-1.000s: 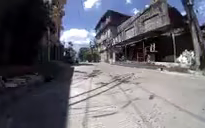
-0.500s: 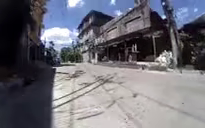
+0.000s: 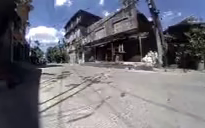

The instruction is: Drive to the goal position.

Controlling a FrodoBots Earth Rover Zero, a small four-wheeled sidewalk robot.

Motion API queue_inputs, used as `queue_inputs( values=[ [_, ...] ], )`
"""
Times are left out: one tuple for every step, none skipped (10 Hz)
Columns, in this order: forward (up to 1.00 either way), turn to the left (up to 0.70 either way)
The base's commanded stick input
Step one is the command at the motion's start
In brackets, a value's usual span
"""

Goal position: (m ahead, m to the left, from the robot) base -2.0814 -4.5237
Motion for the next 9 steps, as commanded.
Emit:
queue_inputs(
  values=[
    [0.0, -1.0],
    [0.0, -1.0],
    [0.0, -1.0],
    [0.0, -1.0],
    [0.0, -1.0],
    [0.0, -1.0],
    [0.0, -1.0],
    [0.0, -1.0],
    [0.0, -1.0]
  ],
)
